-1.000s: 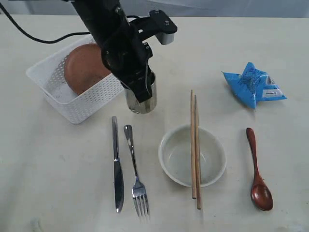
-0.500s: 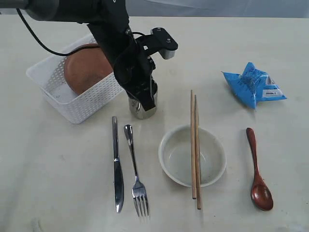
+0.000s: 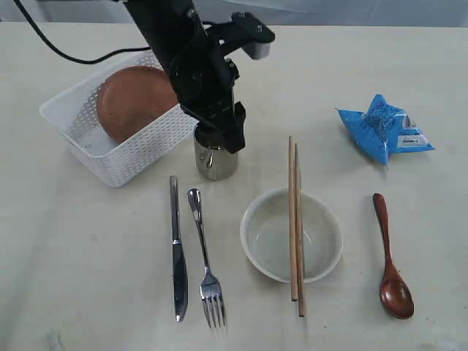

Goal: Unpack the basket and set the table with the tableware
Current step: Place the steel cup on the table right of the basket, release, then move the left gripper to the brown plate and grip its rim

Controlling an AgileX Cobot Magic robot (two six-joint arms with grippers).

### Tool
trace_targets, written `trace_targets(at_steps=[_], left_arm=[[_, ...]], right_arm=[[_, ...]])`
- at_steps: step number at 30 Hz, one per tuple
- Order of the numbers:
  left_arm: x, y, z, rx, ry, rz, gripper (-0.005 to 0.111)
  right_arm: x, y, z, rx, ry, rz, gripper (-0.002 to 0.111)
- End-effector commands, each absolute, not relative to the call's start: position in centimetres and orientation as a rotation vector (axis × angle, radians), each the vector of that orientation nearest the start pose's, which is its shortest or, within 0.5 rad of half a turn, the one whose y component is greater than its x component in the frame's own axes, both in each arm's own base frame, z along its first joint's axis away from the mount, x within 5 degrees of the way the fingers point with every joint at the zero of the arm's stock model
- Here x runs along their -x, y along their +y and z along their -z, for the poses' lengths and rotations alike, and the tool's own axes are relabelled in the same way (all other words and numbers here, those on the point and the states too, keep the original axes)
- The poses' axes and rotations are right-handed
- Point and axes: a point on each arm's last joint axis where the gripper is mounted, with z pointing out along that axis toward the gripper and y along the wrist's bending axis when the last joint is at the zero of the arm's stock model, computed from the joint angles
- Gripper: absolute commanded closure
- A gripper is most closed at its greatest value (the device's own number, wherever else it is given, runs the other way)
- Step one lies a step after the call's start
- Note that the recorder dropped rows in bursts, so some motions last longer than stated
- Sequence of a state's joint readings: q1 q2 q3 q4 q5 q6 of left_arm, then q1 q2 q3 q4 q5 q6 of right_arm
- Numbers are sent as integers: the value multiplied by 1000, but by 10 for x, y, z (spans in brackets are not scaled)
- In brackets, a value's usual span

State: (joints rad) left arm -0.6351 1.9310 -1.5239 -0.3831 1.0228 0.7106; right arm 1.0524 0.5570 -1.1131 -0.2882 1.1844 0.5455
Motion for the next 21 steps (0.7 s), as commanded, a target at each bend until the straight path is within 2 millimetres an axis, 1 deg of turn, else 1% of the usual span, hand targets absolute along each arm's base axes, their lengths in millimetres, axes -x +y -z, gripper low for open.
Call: trace_targets(at_steps=[1,3,4,6,8,10,13,16,21], left_arm=[[-303,-255,-274,-1409,2403,520,53],[-304,-245,-288,-1280,2444,534,53],[-305,-234,-296,-1196,2467,533,53],[-310,-215,-303,-1050,2508,530,53],[-317,-189,-301,-794,2597,541,53],[-324,-165,-290,-582,2660,537,53],[-327,-141,-267,-372,2715,562,53],[-330,-131,-249,-168,2694,655,53],[-330,-123,-225,34,2630,636,53]], right_arm=[[-43,24,-430,478,2068,-619,80],[-43,24,-430,478,2068,-619,80],[-43,24,-430,478,2068,-619,80],[-43,24,-430,478,2068,-619,80],[-43,24,-430,478,2068,-619,80],[-43,24,-430,478,2068,-619,80],[-43,24,-430,478,2068,-619,80],[-43,24,-431,478,2066,-621,80],[-43,25,-431,477,2064,-622,80]])
